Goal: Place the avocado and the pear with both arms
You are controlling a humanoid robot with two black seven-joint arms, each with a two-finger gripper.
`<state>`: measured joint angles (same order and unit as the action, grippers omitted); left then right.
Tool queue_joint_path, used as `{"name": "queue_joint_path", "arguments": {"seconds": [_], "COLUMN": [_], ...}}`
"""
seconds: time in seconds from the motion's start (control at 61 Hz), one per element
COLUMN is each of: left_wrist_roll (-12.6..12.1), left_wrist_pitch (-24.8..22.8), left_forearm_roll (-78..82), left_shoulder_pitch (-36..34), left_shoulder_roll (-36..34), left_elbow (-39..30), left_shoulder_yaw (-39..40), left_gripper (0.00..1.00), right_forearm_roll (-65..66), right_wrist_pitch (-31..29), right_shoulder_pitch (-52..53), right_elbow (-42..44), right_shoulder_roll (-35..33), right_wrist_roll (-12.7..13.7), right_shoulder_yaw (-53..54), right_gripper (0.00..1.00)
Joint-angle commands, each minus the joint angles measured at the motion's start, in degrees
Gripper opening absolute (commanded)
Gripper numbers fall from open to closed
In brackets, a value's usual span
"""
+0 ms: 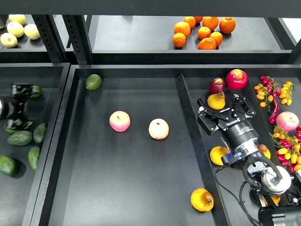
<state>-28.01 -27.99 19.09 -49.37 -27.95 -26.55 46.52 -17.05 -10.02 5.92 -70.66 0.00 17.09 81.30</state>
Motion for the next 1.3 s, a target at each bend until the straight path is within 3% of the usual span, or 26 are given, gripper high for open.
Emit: {"name": "queue_joint_path", "arguments": {"seconds": [0.0,0.262,0.426,0.672,0.984,1.279], "left_wrist_roll": [0.01,0.01,0.01,0.01,0.01,0.01], "left_wrist_pitch": [-0.01,-0.01,-0.01,-0.01,-0.01,-0.01], "left_forearm_roll": [-2.82,-10.29,-12.23,-16.45,-22.78,-22.95], "left_shoulder_pitch": [0.59,6.39,9.56,14.22,21.68,27.84], "left_shoulder_roll": [5.27,13.45,17.40,23.56,27.95,27.95], "left_elbow": [-0.08,-0.25,-0.34,-1.84,-11.94,-18.62], "left_shoulder_yaw": [8.48,18.25,22.20,29.50,38.46,41.98], "left_gripper": [0.99,0.99,0.99,0.99,0.99,0.99], "right_forearm_roll": [-0.09,0.00,0.00,0.00,1.58,6.77], "right_wrist_pitch": [-0.43,-6.59,-9.31,-12.04,-16.52,-17.98], "right_shoulder_pitch": [-0.30,-0.30,-0.21,-0.12,1.28,5.59], "right_elbow": [0.00,0.44,1.05,1.40,1.23,1.05], "right_shoulder_roll": [0.00,0.00,-4.13,-10.81,-22.41,-32.25], "right_wrist_roll": [0.23,1.19,1.37,5.50,10.91,10.91], "right_shoulder_yaw": [0.00,-2.46,-4.31,-6.94,-13.88,-23.20], "right_gripper": [1.00,1.00,1.00,1.00,1.00,1.00]}}
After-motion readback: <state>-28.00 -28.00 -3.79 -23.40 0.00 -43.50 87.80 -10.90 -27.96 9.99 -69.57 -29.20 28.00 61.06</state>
